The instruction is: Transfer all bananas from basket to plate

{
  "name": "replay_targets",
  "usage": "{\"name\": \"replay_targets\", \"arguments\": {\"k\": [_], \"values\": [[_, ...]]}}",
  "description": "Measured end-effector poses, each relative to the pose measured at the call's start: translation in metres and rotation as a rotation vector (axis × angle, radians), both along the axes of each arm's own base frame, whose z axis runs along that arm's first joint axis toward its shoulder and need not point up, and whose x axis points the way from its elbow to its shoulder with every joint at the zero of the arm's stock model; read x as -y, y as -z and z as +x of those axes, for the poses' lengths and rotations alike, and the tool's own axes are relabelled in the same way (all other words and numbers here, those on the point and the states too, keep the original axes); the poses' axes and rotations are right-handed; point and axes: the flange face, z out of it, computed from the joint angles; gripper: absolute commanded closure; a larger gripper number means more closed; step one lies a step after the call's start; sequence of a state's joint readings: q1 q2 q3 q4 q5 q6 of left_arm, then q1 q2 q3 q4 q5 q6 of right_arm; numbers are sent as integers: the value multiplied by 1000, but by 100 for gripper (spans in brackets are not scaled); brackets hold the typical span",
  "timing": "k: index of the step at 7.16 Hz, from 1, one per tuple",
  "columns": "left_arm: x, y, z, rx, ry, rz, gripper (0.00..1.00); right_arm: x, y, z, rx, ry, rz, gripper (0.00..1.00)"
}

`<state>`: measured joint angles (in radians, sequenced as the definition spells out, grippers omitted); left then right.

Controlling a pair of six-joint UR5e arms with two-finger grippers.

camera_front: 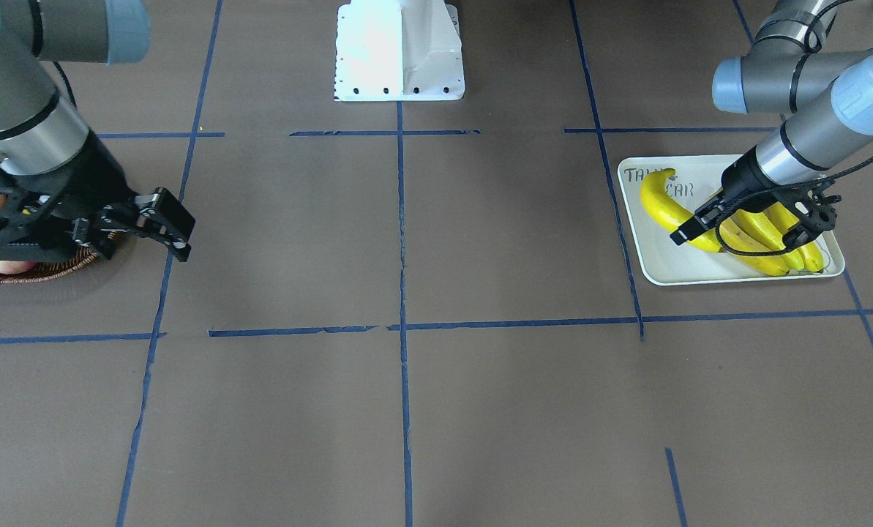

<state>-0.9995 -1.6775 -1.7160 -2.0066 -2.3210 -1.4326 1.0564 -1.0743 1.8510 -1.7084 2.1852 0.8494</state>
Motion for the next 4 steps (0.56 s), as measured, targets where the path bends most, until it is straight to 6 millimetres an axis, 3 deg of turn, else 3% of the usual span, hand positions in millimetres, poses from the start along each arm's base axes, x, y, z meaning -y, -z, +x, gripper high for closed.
{"name": "replay_targets", "arguments": {"k": [1,3,4], "values": [[-9,-27,-6,43,-17,12,100,3,-21,22,-15,33,27,0],[-10,-56,-1,102,-24,17,93,4,-36,36,-23,58,43,0],[-5,-62,7,113,-30,15,68,4,-37,37,-23,61,46,0]]}}
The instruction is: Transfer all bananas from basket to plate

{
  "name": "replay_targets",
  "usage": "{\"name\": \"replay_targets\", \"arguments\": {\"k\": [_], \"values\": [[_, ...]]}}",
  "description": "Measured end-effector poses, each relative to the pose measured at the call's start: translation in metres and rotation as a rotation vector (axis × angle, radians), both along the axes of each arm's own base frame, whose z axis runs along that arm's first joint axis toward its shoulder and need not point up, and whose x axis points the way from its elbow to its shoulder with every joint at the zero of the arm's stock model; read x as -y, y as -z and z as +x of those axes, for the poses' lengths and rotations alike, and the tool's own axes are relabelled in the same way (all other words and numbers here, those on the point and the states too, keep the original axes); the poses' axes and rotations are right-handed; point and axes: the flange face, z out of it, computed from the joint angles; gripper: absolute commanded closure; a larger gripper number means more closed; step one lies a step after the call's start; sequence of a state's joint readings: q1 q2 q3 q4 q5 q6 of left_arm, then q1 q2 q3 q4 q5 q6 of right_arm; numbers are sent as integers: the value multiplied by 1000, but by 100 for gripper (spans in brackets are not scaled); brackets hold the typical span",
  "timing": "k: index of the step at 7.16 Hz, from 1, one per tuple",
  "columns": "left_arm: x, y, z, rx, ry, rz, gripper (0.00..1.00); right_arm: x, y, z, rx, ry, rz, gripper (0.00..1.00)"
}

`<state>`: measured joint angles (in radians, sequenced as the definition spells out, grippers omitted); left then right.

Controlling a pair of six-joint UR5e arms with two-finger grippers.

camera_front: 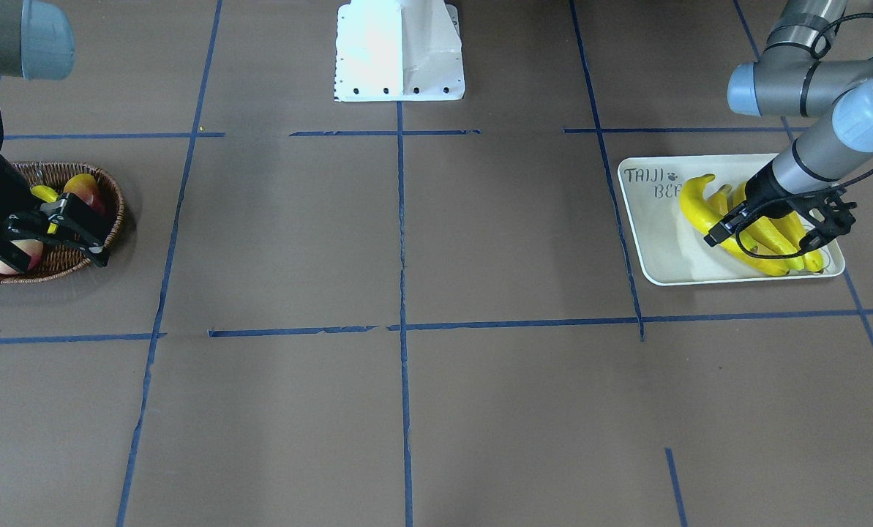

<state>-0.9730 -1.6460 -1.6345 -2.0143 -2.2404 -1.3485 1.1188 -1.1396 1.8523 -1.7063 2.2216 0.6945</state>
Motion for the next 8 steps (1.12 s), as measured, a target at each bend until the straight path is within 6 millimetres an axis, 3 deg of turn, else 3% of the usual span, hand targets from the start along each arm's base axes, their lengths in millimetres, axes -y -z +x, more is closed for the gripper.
{"name": "replay_targets", "arguments": {"k": [1,2,4,5,7,8], "values": [[7,-5,7,6,-4,-5,50,0,0,0,0,1,1,0],[12,-9,11,10,-9,-6,0,-1,0,1,1,1,2,0],[17,-9,6,11,-26,26,0,-1,0,1,1,1,3,0],[23,-7,-9,8,-20,46,0,-1,0,3,1,0,2,0],[38,8,-54,-11,-21,105,0,-2,-12,15,-8,4,8,0],[44,15,-85,-2,-60,169,0,-5,-31,34,-20,26,22,0]]}}
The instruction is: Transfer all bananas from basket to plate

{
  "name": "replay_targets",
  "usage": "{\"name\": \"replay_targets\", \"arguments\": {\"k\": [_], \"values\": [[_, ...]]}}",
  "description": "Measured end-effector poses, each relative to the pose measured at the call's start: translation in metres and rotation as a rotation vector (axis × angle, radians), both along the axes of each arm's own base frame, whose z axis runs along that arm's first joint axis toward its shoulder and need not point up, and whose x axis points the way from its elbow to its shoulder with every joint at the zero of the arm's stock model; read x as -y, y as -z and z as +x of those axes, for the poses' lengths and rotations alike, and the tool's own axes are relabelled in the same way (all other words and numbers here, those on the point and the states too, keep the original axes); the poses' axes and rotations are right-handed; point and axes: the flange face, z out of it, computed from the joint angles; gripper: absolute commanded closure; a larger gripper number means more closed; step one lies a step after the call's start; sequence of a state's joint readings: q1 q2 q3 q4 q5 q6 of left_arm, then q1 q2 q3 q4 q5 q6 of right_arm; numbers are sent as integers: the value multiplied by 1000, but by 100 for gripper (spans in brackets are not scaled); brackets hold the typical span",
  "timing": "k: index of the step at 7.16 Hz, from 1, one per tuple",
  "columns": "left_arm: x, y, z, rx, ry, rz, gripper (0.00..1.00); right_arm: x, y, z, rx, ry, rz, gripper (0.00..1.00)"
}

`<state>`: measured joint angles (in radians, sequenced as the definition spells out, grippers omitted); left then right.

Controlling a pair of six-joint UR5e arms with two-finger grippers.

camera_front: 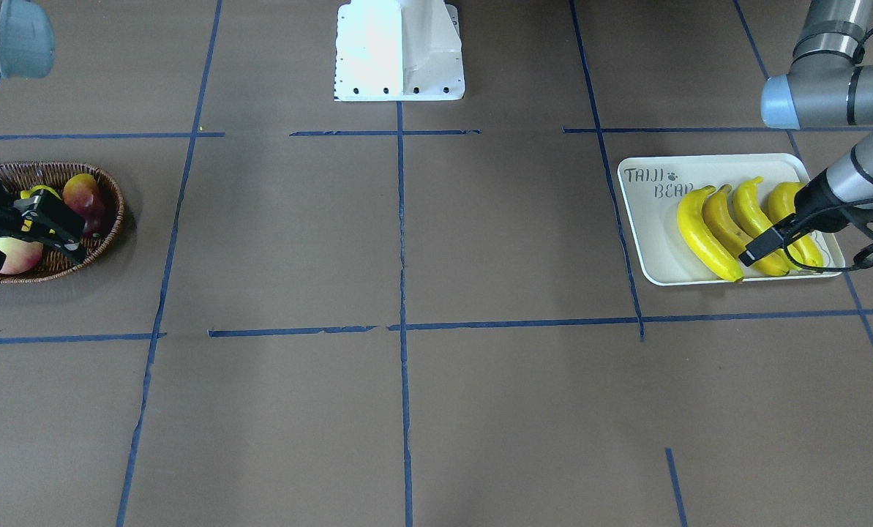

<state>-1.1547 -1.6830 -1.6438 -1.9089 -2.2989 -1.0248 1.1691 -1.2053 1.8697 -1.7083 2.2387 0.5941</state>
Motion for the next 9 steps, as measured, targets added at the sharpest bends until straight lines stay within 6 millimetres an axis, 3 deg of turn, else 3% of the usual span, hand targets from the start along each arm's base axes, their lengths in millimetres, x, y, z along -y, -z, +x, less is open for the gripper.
{"name": "replay_targets", "arguments": {"k": [2,3,5,7,8,9], "values": [[8,3,-81,81,-188,190,0,-13,-68,63,-43,74,43,0],[7,-6,-122,115,-299,278,0,-27,-110,103,-72,117,69,0],[-1,-26,-184,141,-447,375,0,-68,-198,180,-119,212,108,0],[-20,-49,-221,130,-469,335,0,-114,-296,232,-118,278,59,0],[-35,-65,-228,122,-466,304,0,-126,-319,246,-104,256,18,0],[-50,-81,-231,115,-461,279,0,-130,-326,252,-92,214,-21,0]]}}
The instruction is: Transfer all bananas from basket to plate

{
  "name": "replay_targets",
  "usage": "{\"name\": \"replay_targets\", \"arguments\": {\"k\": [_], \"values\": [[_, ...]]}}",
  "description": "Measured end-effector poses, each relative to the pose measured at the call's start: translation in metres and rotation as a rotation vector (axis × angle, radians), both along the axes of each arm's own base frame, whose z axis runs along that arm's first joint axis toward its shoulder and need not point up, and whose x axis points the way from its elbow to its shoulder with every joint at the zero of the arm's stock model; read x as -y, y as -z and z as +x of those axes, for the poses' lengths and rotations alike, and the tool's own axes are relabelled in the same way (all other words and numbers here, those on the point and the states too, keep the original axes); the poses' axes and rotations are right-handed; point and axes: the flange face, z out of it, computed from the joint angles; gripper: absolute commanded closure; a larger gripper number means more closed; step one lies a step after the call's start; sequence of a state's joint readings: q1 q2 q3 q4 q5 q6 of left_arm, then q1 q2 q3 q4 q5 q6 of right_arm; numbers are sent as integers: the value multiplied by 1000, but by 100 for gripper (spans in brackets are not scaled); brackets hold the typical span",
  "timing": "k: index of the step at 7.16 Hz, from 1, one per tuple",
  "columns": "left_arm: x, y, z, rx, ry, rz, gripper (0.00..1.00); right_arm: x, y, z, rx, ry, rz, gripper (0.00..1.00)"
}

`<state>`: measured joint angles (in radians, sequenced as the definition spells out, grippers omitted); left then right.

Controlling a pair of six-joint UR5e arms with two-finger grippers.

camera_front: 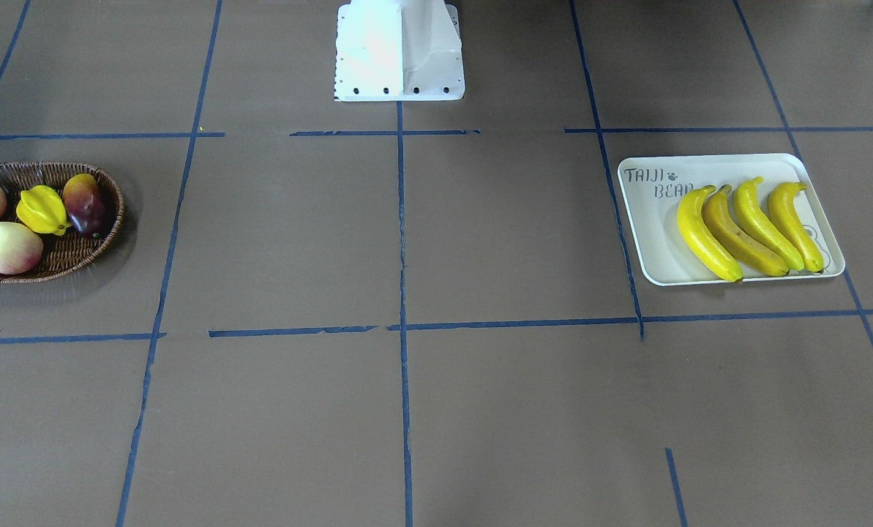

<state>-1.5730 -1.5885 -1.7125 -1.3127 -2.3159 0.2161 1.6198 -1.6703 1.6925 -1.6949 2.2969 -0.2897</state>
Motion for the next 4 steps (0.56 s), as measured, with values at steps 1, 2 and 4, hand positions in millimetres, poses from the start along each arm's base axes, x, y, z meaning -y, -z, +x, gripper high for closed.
{"name": "replay_targets", "arguments": {"k": [1,2,4], "values": [[-9,-11,0,0,10,-16,0,-1,0,2,3,-32,-23,0],[-14,-19,0,2,24,-31,0,-1,1,3,5,-46,-31,0],[-19,-28,0,3,35,-39,0,-1,2,3,7,-53,-36,0]]}}
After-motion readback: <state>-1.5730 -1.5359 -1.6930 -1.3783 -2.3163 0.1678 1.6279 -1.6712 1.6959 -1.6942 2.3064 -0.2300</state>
